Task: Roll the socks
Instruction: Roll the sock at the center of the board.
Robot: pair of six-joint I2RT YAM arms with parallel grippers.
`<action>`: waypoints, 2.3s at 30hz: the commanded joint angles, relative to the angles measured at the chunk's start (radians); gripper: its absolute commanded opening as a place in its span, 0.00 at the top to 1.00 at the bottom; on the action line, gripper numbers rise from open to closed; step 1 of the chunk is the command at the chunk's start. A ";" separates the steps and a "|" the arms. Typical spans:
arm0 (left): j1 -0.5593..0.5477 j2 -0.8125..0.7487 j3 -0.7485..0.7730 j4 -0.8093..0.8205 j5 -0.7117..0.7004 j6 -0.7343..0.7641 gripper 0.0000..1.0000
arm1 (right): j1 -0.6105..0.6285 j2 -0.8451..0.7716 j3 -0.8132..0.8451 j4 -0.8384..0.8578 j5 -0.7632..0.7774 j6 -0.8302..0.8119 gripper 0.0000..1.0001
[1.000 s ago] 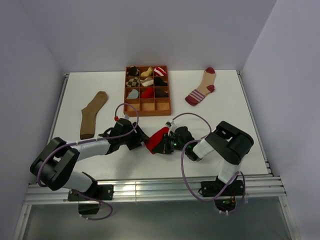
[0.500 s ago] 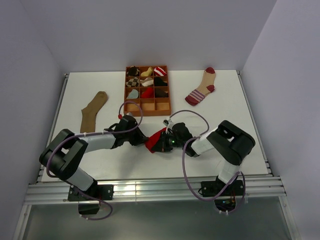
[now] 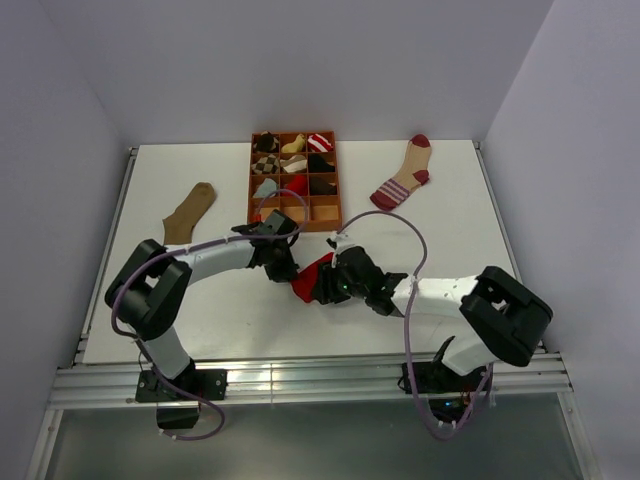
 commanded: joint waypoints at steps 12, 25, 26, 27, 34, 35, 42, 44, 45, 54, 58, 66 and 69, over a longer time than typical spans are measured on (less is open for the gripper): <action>-0.026 0.141 0.173 -0.276 -0.043 0.102 0.98 | 0.369 0.066 0.250 -0.188 0.658 -0.264 0.42; -0.029 0.150 0.186 -0.291 -0.040 0.104 0.98 | 0.427 0.293 0.298 -0.214 0.800 -0.226 0.47; -0.029 0.150 0.186 -0.295 -0.043 0.104 0.98 | 0.429 0.299 0.293 -0.208 0.797 -0.224 0.49; -0.031 0.150 0.188 -0.295 -0.043 0.104 0.98 | 0.427 0.302 0.289 -0.202 0.791 -0.223 0.51; -0.031 0.114 0.179 -0.273 -0.043 0.092 0.81 | 0.427 0.319 0.231 -0.163 0.725 -0.172 0.92; -0.029 0.106 0.177 -0.269 -0.043 0.090 0.74 | 0.424 0.313 0.220 -0.145 0.707 -0.169 1.00; -0.011 -0.050 0.108 -0.160 -0.038 0.053 0.38 | 0.361 0.204 0.103 -0.054 0.457 -0.142 1.00; 0.003 -0.104 0.076 -0.098 -0.052 0.033 0.32 | 0.332 0.165 0.079 -0.016 0.349 -0.128 1.00; 0.008 -0.164 0.038 -0.074 -0.058 0.026 0.29 | 0.318 0.155 0.062 -0.007 0.308 -0.123 1.00; 0.066 -0.437 -0.243 0.184 -0.044 -0.054 0.24 | 0.125 0.117 0.020 0.078 -0.112 -0.095 1.00; 0.066 -0.459 -0.346 0.297 0.028 -0.099 0.23 | 0.051 0.157 0.008 0.133 -0.267 -0.074 1.00; 0.063 -0.413 -0.419 0.390 0.059 -0.152 0.24 | -0.060 0.250 0.003 0.190 -0.448 -0.036 1.00; 0.055 -0.387 -0.418 0.393 0.059 -0.166 0.25 | -0.090 0.275 0.022 0.179 -0.488 -0.034 1.00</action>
